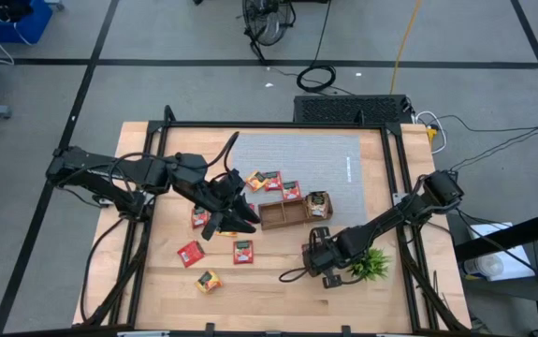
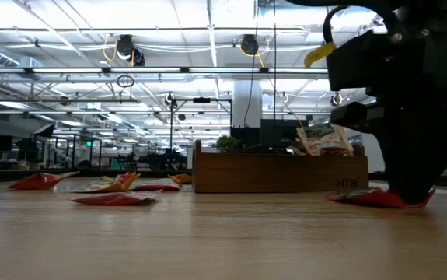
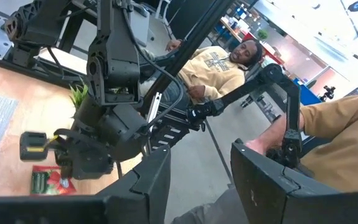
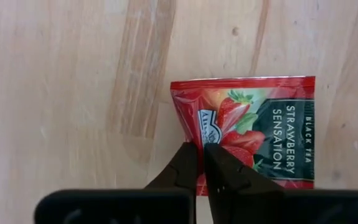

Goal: Pick & Place Tea
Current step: Put the red tea bag into the middle section of the wooden organizer

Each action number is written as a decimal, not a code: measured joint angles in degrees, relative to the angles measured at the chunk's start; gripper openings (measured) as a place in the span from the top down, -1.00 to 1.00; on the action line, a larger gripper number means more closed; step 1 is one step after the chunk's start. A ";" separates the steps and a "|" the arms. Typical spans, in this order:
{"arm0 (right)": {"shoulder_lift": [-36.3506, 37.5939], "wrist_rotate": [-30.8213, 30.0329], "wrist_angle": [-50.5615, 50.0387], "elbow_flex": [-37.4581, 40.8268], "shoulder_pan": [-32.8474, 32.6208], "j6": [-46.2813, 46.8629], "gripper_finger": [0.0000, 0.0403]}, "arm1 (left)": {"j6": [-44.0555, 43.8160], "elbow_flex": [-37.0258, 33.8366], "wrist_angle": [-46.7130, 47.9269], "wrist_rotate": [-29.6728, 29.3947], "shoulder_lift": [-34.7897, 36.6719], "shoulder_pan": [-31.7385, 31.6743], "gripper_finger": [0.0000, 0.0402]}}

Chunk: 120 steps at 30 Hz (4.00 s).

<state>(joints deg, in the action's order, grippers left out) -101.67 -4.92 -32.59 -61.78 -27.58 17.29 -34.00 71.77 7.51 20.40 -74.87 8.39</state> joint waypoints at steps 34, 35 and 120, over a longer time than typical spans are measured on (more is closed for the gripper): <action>5.19 -37.22 -12.84 -26.05 1.50 -50.30 1.00 | -35.51 0.00 1.57 8.25 -0.02 -12.42 0.15; 5.19 -37.19 -11.85 -27.07 1.68 -51.59 1.00 | -35.80 0.00 2.26 8.36 -0.02 -12.79 0.15; 36.09 -20.42 -1.80 -10.73 5.35 -0.04 0.03 | -5.15 10.22 22.63 -17.04 -7.50 -10.81 1.00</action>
<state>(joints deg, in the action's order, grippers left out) -65.58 -25.34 -34.39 -72.51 -22.24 17.25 -39.15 81.98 30.14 3.36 -82.38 -2.42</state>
